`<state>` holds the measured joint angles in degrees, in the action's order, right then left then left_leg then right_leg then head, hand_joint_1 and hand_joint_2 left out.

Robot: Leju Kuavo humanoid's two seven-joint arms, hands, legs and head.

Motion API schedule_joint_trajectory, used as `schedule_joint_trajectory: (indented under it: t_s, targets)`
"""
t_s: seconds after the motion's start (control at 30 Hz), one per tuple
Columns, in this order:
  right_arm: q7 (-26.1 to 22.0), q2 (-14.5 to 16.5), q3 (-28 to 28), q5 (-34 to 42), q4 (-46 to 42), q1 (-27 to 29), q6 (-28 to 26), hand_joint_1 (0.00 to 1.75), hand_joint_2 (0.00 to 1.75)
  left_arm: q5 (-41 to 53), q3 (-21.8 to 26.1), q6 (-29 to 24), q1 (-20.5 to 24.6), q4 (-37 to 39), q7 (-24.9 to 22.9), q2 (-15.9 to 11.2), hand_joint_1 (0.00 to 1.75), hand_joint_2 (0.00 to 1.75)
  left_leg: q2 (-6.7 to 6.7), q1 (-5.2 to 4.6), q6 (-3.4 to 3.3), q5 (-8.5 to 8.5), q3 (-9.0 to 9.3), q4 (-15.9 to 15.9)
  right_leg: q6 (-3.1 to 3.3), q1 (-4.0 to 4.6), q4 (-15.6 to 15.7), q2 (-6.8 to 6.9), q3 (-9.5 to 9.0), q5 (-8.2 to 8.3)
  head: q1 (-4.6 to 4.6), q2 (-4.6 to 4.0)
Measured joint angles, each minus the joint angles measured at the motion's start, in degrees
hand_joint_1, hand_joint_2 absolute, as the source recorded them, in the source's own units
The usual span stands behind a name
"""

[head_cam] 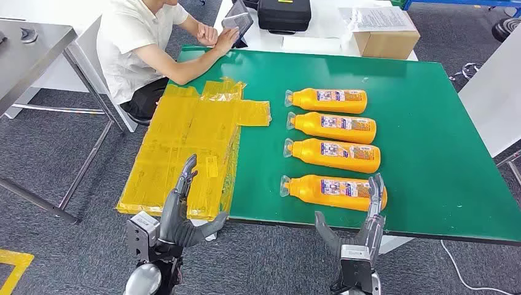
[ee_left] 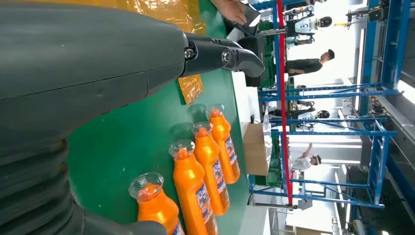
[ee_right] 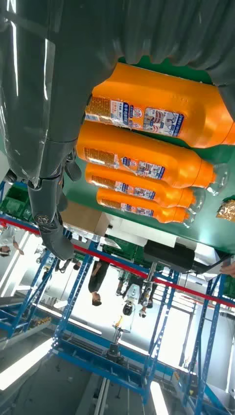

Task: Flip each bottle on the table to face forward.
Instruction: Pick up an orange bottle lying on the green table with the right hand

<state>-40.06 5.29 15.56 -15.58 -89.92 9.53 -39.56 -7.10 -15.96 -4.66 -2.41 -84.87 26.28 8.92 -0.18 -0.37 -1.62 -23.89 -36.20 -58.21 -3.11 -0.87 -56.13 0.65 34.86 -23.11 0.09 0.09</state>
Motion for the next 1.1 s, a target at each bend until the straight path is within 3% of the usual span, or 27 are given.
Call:
schedule_joint_trajectory:
  t_s: [0.23, 0.43, 0.57, 0.77, 0.9, 1.1]
  targets:
    - [0.0, 0.0, 0.1, -1.5, 0.2, -0.2, 0.0, 0.0, 1.75, -0.6, 0.0, 0.6, 0.1, 0.0, 0.0, 0.0, 0.0, 1.75, 0.0, 0.0, 0.0, 0.0, 0.0, 0.0, 0.0, 0.0, 0.0, 0.0, 0.0, 0.0, 0.01, 0.0]
    - [0.2, 0.2, -0.1, -13.0, 1.4, -1.3, -0.1, 0.0, 1.75, 0.9, 0.0, 0.5, 1.0, 0.0, -0.7, 0.1, 0.0, 1.75, 0.0, 0.0, 0.0, 0.01, 0.01, 0.0, 0.0, 0.0, 0.0, 0.0, 0.0, 0.01, 0.01, 0.0]
    - [0.5, 1.0, -3.2, -22.8, 4.3, -1.3, -0.1, 0.0, 1.75, 4.0, -0.1, -1.2, 1.6, 0.6, -1.4, 0.1, 0.0, 1.75, 0.0, 0.0, 0.0, 0.01, 0.01, 0.0, 0.0, 0.0, 0.0, 0.0, 0.0, 0.0, 0.0, 0.0]
    - [0.5, 1.2, -6.7, -19.7, 6.3, -1.1, -0.2, 0.0, 1.75, 4.6, -0.1, -1.7, 1.6, 1.1, -1.4, 0.1, 0.0, 1.75, 0.01, -0.01, 0.0, 0.0, 0.0, 0.0, -0.01, -0.01, 0.0, -0.01, 0.01, 0.0, 0.01, 0.0]
    - [1.9, 1.1, -7.0, -20.6, 6.7, -1.1, -0.2, 0.0, 1.75, 4.7, -0.1, -1.7, 1.6, 1.3, -1.4, 0.1, 0.0, 1.75, 0.01, 0.0, 0.0, 0.0, 0.0, 0.0, 0.0, 0.0, 0.0, 0.0, 0.02, 0.0, 0.01, 0.0]
    - [7.0, 0.4, -10.0, -32.8, 8.6, -0.6, -0.2, 0.0, 1.75, 5.1, 0.0, -1.9, 1.4, 2.0, -1.4, 0.1, 0.0, 1.75, 0.0, 0.0, 0.0, 0.0, 0.0, 0.0, 0.0, 0.0, 0.0, 0.0, 0.02, 0.0, 0.0, 0.0]
